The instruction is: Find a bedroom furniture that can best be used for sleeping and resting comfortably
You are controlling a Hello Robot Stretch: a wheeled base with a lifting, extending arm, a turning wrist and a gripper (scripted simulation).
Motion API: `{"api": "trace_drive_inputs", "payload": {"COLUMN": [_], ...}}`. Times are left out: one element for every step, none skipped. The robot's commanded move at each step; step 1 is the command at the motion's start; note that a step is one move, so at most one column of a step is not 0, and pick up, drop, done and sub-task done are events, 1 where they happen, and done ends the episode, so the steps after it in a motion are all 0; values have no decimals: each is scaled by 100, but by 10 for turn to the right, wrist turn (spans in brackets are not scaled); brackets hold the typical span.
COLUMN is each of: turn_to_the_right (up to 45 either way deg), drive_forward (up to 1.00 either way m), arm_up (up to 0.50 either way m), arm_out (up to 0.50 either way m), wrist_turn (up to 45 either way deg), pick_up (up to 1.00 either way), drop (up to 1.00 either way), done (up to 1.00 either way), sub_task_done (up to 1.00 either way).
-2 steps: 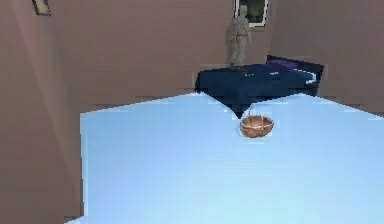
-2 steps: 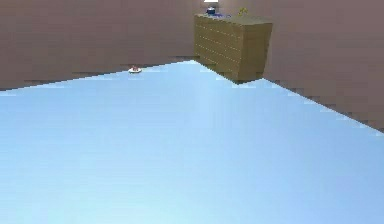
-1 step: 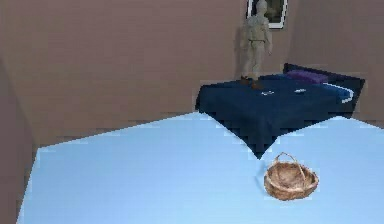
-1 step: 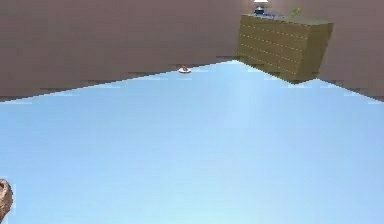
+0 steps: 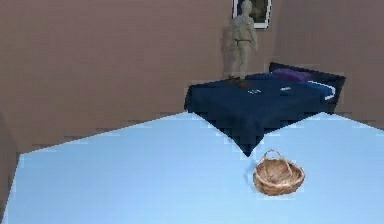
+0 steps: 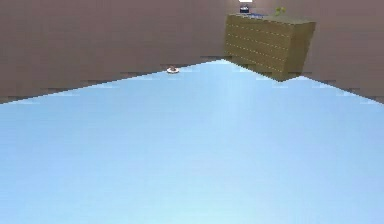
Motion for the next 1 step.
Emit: {"api": "trace_drive_inputs", "payload": {"turn_to_the_right": [0], "drive_forward": [100], "arm_up": [0], "arm_out": [0], "wrist_turn": [0], "pick_up": [0], "drop": [0], "done": [0], "sub_task_done": [0]}}
